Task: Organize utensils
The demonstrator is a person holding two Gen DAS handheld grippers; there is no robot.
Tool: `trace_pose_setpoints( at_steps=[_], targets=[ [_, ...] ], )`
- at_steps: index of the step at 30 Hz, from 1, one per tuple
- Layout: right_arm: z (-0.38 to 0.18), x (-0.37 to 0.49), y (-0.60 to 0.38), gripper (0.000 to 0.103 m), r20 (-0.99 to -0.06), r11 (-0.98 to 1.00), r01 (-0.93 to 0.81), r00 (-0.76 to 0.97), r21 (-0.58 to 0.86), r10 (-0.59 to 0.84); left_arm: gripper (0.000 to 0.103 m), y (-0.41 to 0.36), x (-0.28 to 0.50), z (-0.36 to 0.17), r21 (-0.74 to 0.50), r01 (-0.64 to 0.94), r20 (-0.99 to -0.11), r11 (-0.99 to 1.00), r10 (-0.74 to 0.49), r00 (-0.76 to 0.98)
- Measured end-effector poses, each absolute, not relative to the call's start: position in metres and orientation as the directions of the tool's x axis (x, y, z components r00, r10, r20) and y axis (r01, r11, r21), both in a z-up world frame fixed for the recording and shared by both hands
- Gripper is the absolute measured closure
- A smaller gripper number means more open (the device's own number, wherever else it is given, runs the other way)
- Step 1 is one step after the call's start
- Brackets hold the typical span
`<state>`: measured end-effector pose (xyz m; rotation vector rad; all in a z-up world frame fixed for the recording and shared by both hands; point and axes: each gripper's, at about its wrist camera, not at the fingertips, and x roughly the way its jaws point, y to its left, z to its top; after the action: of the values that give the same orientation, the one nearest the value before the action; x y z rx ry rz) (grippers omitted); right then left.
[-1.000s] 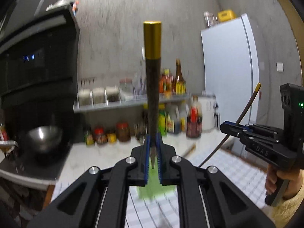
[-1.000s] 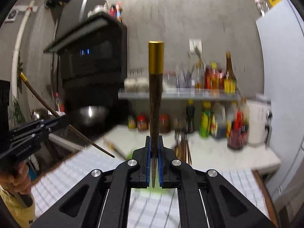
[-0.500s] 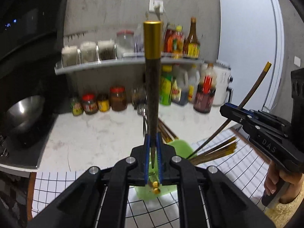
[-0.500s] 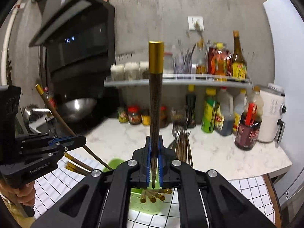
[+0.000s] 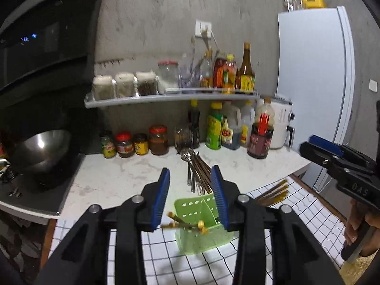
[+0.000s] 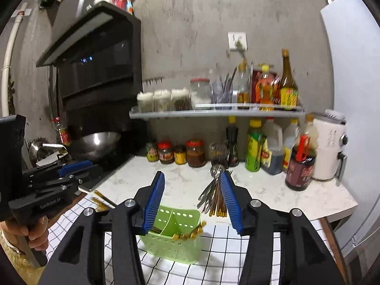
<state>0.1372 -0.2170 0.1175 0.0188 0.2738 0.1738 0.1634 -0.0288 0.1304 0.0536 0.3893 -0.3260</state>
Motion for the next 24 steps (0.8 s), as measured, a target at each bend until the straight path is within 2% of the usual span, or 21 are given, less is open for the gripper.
trace_pose_setpoints(
  at_steps=[1,3,4,6,9,11,13,24],
  targets=[
    [0.119,0.124,-0.217,0.047,-0.262,0.985,-0.167,0.95,0.039,0.171,0.057,-0.025,0.147,0.133,-0.004,0.305,-0.367,0.952,-0.285,0.885],
    [0.117,0.094,-0.218,0.034,-0.269,0.988,-0.149,0.951,0.037,0.153,0.046,-0.019,0.123,0.131,0.017,0.254,-0.371,0.967,-0.23,0.9],
    [0.111,0.077,-0.218,0.03,-0.282,0.99,-0.135,0.949,0.041,0.141,0.037,-0.016,0.112,0.127,0.027,0.223,-0.384,0.974,-0.196,0.902],
    [0.098,0.056,-0.218,0.02,-0.316,0.991,-0.123,0.939,0.053,0.134,0.034,-0.009,0.086,0.11,0.032,0.189,-0.431,0.981,-0.158,0.888],
    [0.073,0.023,-0.218,0.015,-0.369,0.992,-0.101,0.921,0.082,0.124,0.026,-0.006,0.055,0.077,0.029,0.188,-0.519,0.982,-0.146,0.842],
    [0.057,0.002,-0.216,0.012,-0.398,0.991,-0.095,0.909,0.099,0.127,0.014,-0.006,0.037,0.059,0.037,0.191,-0.554,0.981,-0.139,0.821],
    [0.043,-0.016,-0.214,0.01,-0.427,0.992,-0.081,0.896,0.1,0.117,0.007,-0.007,0.017,0.041,0.048,0.191,-0.586,0.98,-0.127,0.8],
    [0.006,-0.077,-0.201,0.007,-0.532,0.997,0.014,0.846,0.071,0.026,0.006,-0.003,-0.052,0.019,0.054,0.154,-0.624,0.987,-0.087,0.776]
  ],
)
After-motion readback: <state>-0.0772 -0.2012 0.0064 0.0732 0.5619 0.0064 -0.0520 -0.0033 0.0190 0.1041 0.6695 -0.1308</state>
